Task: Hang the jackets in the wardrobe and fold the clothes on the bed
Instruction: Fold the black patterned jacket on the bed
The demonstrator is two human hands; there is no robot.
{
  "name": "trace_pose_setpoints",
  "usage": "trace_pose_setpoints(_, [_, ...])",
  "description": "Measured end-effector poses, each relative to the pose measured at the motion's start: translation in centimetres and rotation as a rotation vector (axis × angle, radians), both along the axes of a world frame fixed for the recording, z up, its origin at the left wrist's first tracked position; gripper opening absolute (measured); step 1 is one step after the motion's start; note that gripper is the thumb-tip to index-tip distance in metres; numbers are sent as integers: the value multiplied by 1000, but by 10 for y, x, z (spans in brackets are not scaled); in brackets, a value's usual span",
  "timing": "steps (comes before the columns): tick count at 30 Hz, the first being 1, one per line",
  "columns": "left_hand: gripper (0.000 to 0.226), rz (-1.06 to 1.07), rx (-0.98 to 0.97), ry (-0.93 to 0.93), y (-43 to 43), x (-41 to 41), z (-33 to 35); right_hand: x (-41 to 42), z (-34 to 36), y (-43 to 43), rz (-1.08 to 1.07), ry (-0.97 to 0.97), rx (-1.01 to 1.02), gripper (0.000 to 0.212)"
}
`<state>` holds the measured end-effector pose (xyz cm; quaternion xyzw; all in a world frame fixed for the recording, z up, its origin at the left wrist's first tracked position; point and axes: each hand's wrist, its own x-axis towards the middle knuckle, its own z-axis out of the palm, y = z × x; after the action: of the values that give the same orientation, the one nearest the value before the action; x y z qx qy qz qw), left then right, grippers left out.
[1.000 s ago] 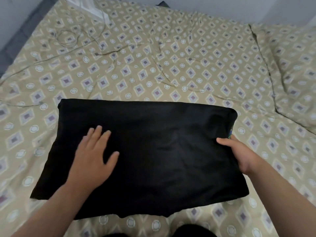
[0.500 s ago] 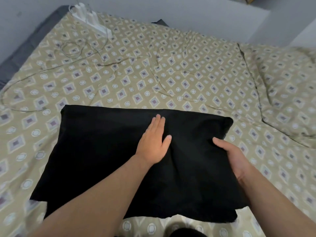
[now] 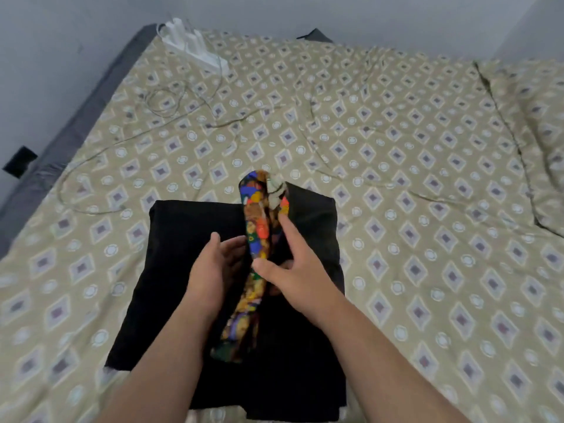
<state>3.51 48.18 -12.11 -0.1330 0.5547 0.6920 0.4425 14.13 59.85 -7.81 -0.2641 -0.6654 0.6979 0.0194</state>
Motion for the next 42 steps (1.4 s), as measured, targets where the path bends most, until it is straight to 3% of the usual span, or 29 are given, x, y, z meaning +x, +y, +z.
trace_pose_setpoints(2, [51, -72, -45, -13, -28, 1, 2, 0, -13, -10, -33, -33, -50, 60])
trace_pose_setpoints(3, [41, -118, -137, 68, -34, 3, 0, 4, -18, -10, -93, -54, 10, 47])
trace_pose_setpoints(5, [28, -207, -415, 416, -37, 9, -6, 17, -26, -3, -201, -104, 207, 28])
trace_pose_setpoints(7, [36, -287, -720, 919, -33, 16, -5, 33, -32, -1, -199, -169, 358, 19])
trace_pose_setpoints(9, [41, -312, -830, 1367, -24, 26, -2, 48, -33, -7, -130, -167, 463, 25])
trace_pose_setpoints(10, [42, -337, -815, 1445, -18, 30, -1, 55, -33, -11, -124, -146, 510, 28])
trace_pose_setpoints(14, [68, -537, -906, 1070, 24, 18, 10, 78, -46, -29, -242, -135, 588, 28])
trace_pose_setpoints(15, [65, -530, -890, 962, 36, 10, 11, 82, -50, -34, -242, -156, 596, 28])
trace_pose_setpoints(17, [38, -381, -678, 735, 55, -5, 9, 87, -57, -43, -185, -167, 650, 25])
trace_pose_setpoints(21, [16, -118, -293, 485, 62, -35, -4, 89, -53, -45, -192, -109, 731, 31])
trace_pose_setpoints(23, [33, -117, -234, 496, 56, -44, -6, 93, -54, -41, -196, -175, 974, 45])
trace_pose_setpoints(24, [40, -203, -296, 562, 50, -45, -7, 94, -58, -39, -149, -255, 1059, 51])
trace_pose_setpoints(26, [41, -389, -575, 872, 34, -37, -11, 100, -67, -40, 19, -367, 1019, 57])
trace_pose_setpoints(28, [51, -375, -873, 1157, 13, -14, -16, 105, -80, -40, 90, -331, 880, 61])
trace_pose_setpoints(30, [79, -304, -965, 1067, -13, 16, -16, 106, -87, -37, 42, -278, 816, 73])
trace_pose_setpoints(32, [91, -329, -890, 848, -33, 35, -17, 104, -90, -36, 26, -279, 813, 81])
trace_pose_setpoints(34, [76, -367, -833, 766, -40, 39, -14, 102, -93, -36, 101, -327, 908, 78])
trace_pose_setpoints(38, [17, -385, -645, 779, -41, 26, -4, 98, -90, -46, 120, -299, 945, 69])
trace_pose_setpoints(42, [21, -244, -547, 977, -71, -2, 13, 93, -76, -50, -29, -180, 864, 65])
